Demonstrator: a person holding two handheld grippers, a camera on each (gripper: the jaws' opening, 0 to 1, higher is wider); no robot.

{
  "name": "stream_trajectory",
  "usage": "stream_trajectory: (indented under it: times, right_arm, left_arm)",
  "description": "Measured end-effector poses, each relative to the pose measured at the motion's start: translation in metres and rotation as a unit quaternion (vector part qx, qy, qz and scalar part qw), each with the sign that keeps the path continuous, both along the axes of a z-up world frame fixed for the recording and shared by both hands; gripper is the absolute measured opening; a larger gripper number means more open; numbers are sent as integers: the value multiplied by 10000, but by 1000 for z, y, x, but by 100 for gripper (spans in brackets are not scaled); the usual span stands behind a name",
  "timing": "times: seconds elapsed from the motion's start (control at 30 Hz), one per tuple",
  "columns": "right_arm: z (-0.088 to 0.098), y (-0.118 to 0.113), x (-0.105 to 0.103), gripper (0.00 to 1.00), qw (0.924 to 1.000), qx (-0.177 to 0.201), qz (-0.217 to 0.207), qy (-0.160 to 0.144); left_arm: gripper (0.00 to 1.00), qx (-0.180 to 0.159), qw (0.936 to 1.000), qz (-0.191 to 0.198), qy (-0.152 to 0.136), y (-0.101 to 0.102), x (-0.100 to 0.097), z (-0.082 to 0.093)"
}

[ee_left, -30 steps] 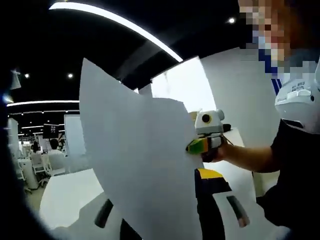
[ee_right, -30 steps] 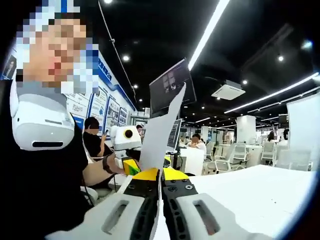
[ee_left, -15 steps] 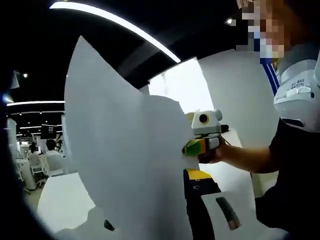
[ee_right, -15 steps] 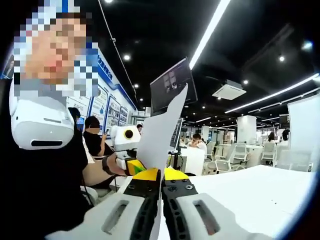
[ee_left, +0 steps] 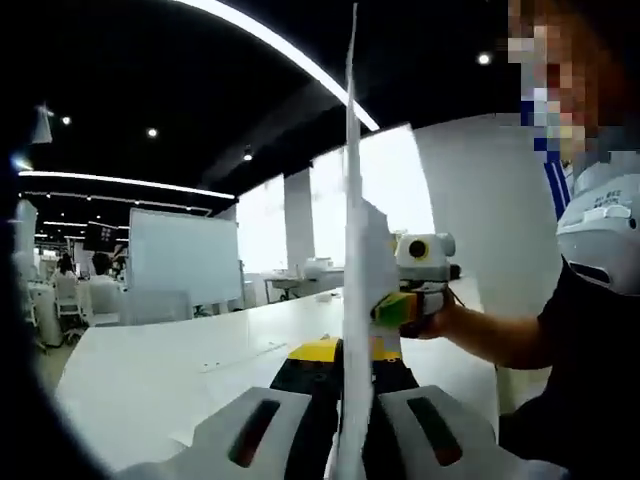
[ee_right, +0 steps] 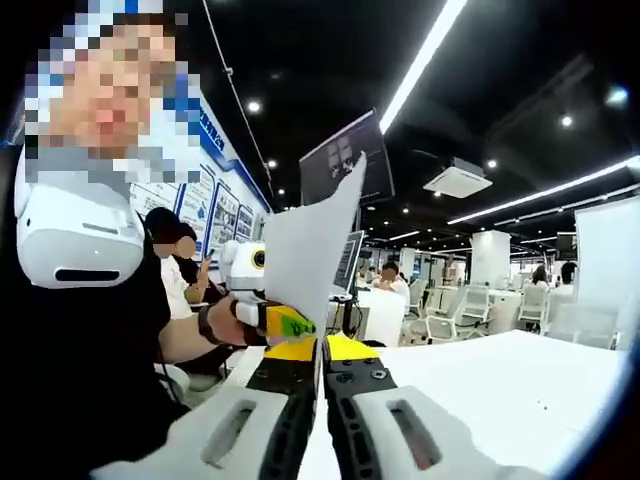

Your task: Organize the stack of printing papers by aligning and flattening the scattered papers on the table

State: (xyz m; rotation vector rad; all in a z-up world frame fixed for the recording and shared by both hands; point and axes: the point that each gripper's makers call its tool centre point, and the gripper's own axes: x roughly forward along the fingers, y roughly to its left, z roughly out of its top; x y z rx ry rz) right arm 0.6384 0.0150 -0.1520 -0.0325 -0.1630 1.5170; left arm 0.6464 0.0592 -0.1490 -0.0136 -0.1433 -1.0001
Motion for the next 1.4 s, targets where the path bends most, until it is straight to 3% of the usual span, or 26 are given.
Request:
stream_trajectory:
  times: [0.1,0.23,0.6,0.83,1.17,1.4]
  right_arm:
    - [-1,1,1,3,10000,-26,-27,-26]
    - [3,0,1,15,9999,74,-24,79]
    - [8,-3,10,24,9994,258,-181,159]
    - [11,-5,16,35,9986,363,-332,203]
    - [16,-9,28,63,9960,566,-627,301]
    - [16,-11,34,71,9947,596,-779,315]
  left_arm:
    - [5,-106,9999,28,53,3,1,3]
    - [5,-220,9997,28,132,5,0,4]
    - [6,-354,9990,14,261,8,1,4]
    - [6,-520,9980,40,361,13,3,6]
    - [6,-674,9963,214,488,25,9,4]
    - [6,-786,9944,442,546,38,16,1]
